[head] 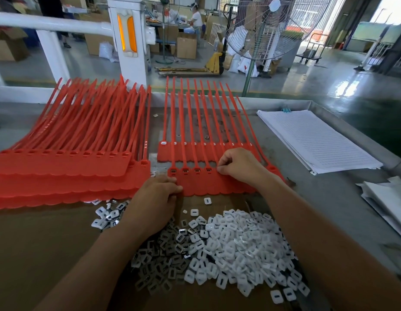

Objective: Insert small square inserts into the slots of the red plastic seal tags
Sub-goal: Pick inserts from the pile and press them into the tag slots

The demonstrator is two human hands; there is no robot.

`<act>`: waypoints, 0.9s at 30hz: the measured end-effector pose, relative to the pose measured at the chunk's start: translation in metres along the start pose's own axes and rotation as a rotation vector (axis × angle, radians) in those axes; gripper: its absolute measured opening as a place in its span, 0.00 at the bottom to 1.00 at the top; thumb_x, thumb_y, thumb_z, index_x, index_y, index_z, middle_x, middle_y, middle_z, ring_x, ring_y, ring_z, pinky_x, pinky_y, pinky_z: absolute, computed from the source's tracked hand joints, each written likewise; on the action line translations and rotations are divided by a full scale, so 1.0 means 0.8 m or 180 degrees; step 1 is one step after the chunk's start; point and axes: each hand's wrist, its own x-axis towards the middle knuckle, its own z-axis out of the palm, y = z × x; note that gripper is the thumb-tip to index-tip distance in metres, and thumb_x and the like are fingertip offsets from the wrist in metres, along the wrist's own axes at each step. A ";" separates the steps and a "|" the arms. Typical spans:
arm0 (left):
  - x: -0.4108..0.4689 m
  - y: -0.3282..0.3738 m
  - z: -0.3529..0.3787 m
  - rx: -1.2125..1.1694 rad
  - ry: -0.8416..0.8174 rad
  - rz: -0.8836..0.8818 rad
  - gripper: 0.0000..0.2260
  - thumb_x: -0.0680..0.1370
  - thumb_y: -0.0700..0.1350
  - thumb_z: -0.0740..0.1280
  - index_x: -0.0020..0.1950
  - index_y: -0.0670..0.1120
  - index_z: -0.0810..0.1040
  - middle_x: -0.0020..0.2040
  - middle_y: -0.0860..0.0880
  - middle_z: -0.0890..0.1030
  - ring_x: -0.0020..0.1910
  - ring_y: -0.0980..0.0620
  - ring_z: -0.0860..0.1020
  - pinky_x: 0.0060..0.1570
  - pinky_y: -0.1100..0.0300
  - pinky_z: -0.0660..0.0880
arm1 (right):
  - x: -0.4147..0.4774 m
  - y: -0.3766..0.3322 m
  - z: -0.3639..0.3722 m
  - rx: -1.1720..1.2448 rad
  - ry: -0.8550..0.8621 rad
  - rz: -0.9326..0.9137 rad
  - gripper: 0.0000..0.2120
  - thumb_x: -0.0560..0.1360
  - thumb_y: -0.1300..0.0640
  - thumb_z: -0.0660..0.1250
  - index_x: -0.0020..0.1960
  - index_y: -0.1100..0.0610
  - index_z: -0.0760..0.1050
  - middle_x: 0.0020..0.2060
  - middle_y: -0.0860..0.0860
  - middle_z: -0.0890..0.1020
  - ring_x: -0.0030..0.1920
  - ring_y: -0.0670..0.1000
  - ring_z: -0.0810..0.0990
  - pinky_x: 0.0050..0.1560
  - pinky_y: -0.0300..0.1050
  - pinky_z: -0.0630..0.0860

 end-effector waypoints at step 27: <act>0.001 -0.005 0.003 -0.0018 0.0109 0.0042 0.14 0.77 0.39 0.60 0.61 0.48 0.77 0.66 0.52 0.71 0.65 0.55 0.65 0.60 0.67 0.56 | -0.070 -0.062 -0.003 -0.0029 -0.0740 -0.0876 0.05 0.73 0.56 0.69 0.48 0.53 0.81 0.40 0.39 0.80 0.41 0.35 0.76 0.42 0.26 0.71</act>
